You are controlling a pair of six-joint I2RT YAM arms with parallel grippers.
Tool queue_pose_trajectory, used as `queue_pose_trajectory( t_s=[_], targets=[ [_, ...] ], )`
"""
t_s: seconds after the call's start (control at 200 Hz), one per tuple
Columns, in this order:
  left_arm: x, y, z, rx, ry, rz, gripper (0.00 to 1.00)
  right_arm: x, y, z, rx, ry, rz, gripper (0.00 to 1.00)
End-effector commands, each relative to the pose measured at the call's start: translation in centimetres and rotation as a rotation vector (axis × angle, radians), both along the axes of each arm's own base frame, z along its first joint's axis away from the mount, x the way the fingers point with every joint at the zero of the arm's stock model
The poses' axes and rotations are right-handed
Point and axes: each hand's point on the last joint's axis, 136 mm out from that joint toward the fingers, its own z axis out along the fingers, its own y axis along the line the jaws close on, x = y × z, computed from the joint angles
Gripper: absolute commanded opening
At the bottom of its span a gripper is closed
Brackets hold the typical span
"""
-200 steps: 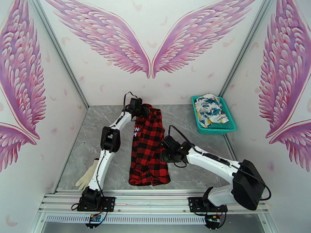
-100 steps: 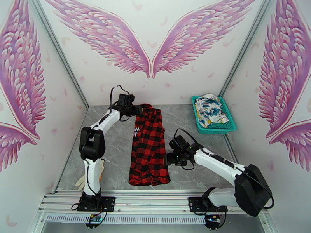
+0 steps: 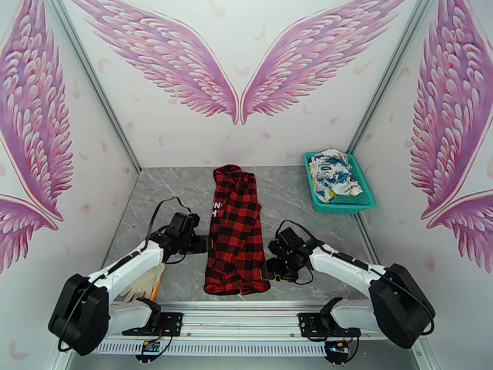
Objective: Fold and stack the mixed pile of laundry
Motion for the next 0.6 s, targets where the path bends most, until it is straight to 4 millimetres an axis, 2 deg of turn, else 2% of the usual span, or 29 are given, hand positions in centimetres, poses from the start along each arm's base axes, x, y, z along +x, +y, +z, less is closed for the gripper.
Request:
queue_pose_trajectory(
  t_s=[0.0, 0.065, 0.23, 0.385, 0.52, 0.595],
  targets=[
    [-3.0, 0.4, -1.1, -0.043, 0.059, 0.058, 0.67, 0.0, 1.2, -0.6, 0.010, 0.001, -0.002, 0.68],
    [-4.7, -0.2, -2.1, -0.087, 0.097, 0.044, 0.67, -0.1, 1.9, -0.9, 0.014, 0.004, 0.004, 0.66],
    [-7.3, -2.0, -2.6, -0.131, 0.150, 0.000, 0.67, -0.1, 3.5, -1.2, 0.023, 0.006, 0.021, 0.59],
    [-10.3, -2.4, -3.9, -0.102, 0.219, -0.038, 0.69, -0.1, 3.6, -1.3, 0.013, -0.009, 0.021, 0.51],
    [-11.6, -3.4, -4.8, -0.114, 0.247, -0.063, 0.69, -0.3, 3.6, -1.6, 0.016, -0.010, 0.006, 0.41],
    [-11.7, -3.9, -5.1, -0.114, 0.244, -0.069, 0.64, -0.5, 3.6, -1.7, 0.019, -0.007, 0.001, 0.36]
  ],
)
